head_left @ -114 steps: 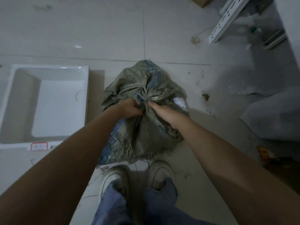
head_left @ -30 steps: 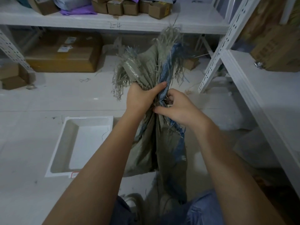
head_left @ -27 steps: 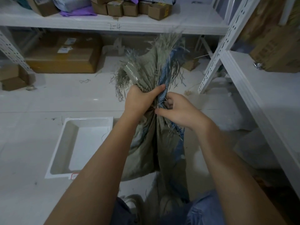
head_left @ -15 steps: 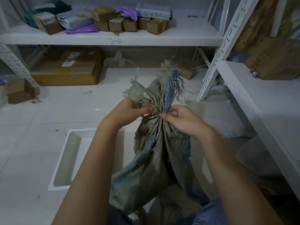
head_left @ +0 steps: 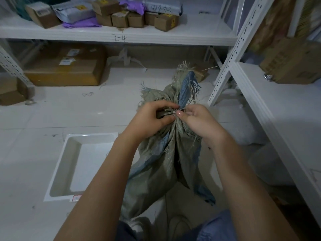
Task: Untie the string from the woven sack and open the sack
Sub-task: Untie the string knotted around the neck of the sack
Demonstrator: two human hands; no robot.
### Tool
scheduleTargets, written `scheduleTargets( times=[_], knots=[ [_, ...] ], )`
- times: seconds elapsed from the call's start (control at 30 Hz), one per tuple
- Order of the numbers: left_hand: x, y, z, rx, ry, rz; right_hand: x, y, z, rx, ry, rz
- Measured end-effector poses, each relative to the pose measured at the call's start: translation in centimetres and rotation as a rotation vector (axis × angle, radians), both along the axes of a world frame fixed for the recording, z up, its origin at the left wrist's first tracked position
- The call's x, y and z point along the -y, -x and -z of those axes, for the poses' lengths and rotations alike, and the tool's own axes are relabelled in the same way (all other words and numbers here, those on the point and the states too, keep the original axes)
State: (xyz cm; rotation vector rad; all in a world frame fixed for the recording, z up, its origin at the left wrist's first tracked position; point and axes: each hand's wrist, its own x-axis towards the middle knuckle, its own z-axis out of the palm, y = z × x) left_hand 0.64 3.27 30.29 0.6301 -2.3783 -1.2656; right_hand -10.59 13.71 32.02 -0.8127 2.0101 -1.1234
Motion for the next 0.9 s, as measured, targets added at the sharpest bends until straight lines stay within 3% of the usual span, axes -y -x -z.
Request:
scheduleTargets(
  times=[0.13, 0.17, 0.3, 0.4, 0.6, 0.9],
  knots=[
    [-0.3, 0.1, -0.2, -0.051, 0.022, -0.081, 0.2, -0.3, -0.2, -0.005, 0.026, 0.090],
    [-0.3, 0.1, -0.2, -0.054, 0.021, -0.104, 0.2, -0.3, -0.1, -0.079, 0.020, 0.122],
    [-0.2, 0.3, 0.0, -0.028, 0.037, -0.136, -0.1, -0.3, -0.7, -0.675, 0.133, 0.067],
    [-0.2, 0.4, 0.1, -0.042, 0.068, -0.119, -0.1, -0.5, -0.9, -0.853, 0.156, -0.075],
    [0.2, 0.3, 0.3, -0.102, -0.027, -0.040, 0.1, -0.4, -0.1, -0.737, 0.195, -0.085],
    [-0.1, 0.2, 0.0, -0.212, -0.139, -0.010, -0.1, -0.1, 0.0, -0.795, 0.285, -0.070]
  ],
)
